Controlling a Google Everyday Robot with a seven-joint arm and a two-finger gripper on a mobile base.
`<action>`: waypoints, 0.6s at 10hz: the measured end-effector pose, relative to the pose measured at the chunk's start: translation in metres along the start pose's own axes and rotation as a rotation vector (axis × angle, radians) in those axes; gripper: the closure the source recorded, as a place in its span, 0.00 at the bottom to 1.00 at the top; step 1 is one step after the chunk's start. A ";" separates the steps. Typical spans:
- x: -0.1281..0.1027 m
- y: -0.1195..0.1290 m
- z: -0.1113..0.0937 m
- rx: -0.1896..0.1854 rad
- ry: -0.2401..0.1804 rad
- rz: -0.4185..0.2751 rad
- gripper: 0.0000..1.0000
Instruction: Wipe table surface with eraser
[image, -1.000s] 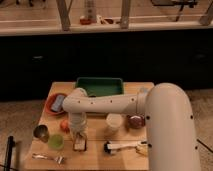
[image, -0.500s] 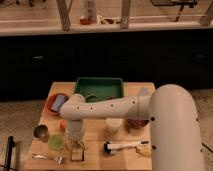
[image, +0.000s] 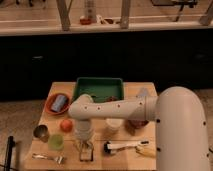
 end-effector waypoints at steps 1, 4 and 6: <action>0.008 0.003 0.000 -0.005 0.006 0.011 1.00; 0.036 -0.008 -0.007 -0.012 0.049 0.007 1.00; 0.042 -0.026 -0.014 0.000 0.073 -0.019 1.00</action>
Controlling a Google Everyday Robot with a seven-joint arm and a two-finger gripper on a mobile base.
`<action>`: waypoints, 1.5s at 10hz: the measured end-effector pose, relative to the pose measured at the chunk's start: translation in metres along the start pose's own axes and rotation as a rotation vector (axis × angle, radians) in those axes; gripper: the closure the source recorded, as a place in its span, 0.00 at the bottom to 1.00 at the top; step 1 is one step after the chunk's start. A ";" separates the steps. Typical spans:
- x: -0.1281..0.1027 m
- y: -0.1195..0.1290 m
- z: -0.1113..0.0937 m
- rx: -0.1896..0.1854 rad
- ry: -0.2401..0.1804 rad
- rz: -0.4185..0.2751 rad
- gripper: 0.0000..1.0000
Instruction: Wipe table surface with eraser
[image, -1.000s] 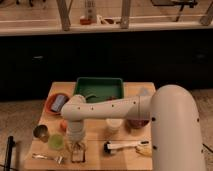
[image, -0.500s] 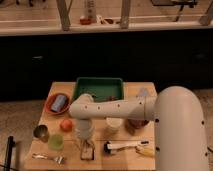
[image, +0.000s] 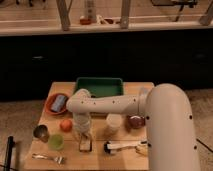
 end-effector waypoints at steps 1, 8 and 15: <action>-0.001 -0.008 -0.004 0.014 0.008 -0.018 1.00; -0.050 -0.022 0.005 0.067 -0.058 -0.068 1.00; -0.027 0.024 0.007 0.027 -0.041 0.040 1.00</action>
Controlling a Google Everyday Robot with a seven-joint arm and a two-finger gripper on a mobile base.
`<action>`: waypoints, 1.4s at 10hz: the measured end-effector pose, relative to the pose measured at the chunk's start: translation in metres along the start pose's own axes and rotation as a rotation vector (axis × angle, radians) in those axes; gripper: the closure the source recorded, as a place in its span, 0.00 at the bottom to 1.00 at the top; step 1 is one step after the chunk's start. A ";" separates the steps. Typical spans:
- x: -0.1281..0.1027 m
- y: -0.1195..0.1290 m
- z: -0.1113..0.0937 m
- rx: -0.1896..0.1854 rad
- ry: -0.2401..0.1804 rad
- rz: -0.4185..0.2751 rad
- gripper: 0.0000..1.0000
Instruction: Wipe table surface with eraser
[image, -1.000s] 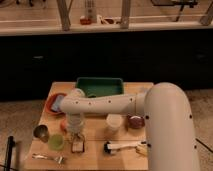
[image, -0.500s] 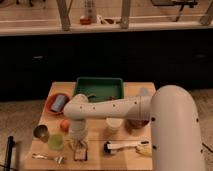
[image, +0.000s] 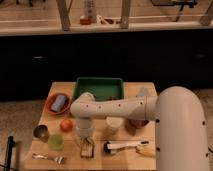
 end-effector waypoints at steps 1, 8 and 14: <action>0.003 -0.002 -0.001 0.007 0.004 -0.002 1.00; 0.017 -0.027 -0.011 0.072 0.030 -0.041 1.00; 0.017 -0.028 -0.011 0.075 0.031 -0.041 1.00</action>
